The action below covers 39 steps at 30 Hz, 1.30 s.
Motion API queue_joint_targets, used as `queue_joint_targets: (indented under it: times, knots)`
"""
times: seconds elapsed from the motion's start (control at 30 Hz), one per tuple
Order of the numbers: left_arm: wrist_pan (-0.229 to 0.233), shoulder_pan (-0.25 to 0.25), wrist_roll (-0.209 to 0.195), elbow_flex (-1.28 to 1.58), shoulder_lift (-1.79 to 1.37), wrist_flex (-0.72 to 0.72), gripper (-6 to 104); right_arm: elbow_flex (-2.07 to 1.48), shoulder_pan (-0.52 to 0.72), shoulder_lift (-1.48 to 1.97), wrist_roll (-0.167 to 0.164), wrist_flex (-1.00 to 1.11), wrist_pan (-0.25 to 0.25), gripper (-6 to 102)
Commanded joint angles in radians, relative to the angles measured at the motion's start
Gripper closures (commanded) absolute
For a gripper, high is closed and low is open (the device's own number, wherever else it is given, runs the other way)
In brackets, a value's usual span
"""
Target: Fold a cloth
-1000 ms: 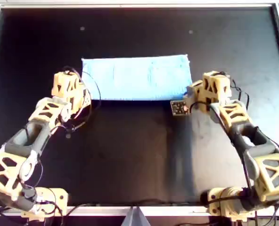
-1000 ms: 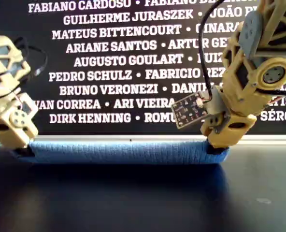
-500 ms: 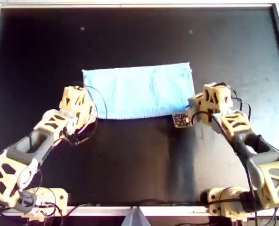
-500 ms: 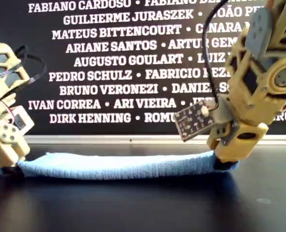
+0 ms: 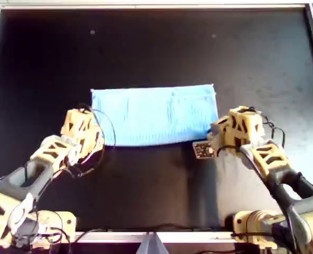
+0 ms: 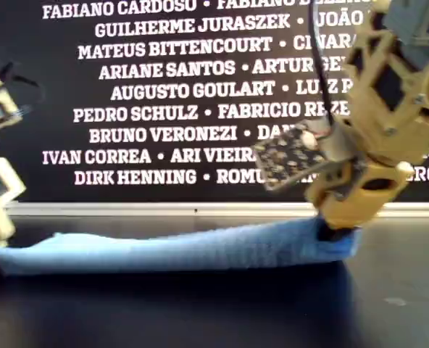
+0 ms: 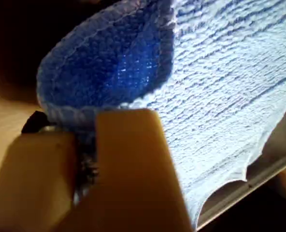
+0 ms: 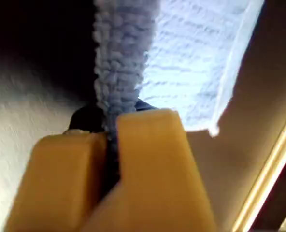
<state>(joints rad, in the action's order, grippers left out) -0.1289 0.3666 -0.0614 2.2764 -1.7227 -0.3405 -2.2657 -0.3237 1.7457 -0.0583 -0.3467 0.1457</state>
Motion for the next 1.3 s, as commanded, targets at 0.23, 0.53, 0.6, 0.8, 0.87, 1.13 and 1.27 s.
queue_joint_targets:
  times: [0.23,0.53,0.6,0.8,0.87,1.13,1.27]
  knots:
    - [-0.003,0.026,-0.003,0.058,-0.152,0.005,99,0.006,-0.035,0.069,-0.005,0.023,-0.002,98]
    - [-0.003,0.048,-0.008,0.087,-0.152,0.005,99,-0.077,-0.032,0.072,-0.006,0.023,0.003,98]
    - [-0.003,0.052,-0.008,0.103,-0.152,0.005,99,-0.091,-0.031,0.072,-0.006,0.023,0.003,98]
    - [-0.003,0.057,-0.002,0.123,-0.153,0.005,94,-0.089,-0.028,0.075,-0.006,0.023,0.005,95]
    - [-0.003,0.055,0.003,0.126,-0.163,0.003,88,-0.091,-0.026,0.077,-0.008,0.023,0.005,89]
    - [-0.002,0.052,0.002,0.202,-0.37,-0.094,40,-0.172,-0.02,0.202,-0.008,0.023,0.003,50]
    - [-0.002,0.054,-0.006,0.282,-0.534,-0.173,27,-0.287,-0.02,0.341,-0.008,0.023,-0.009,44]
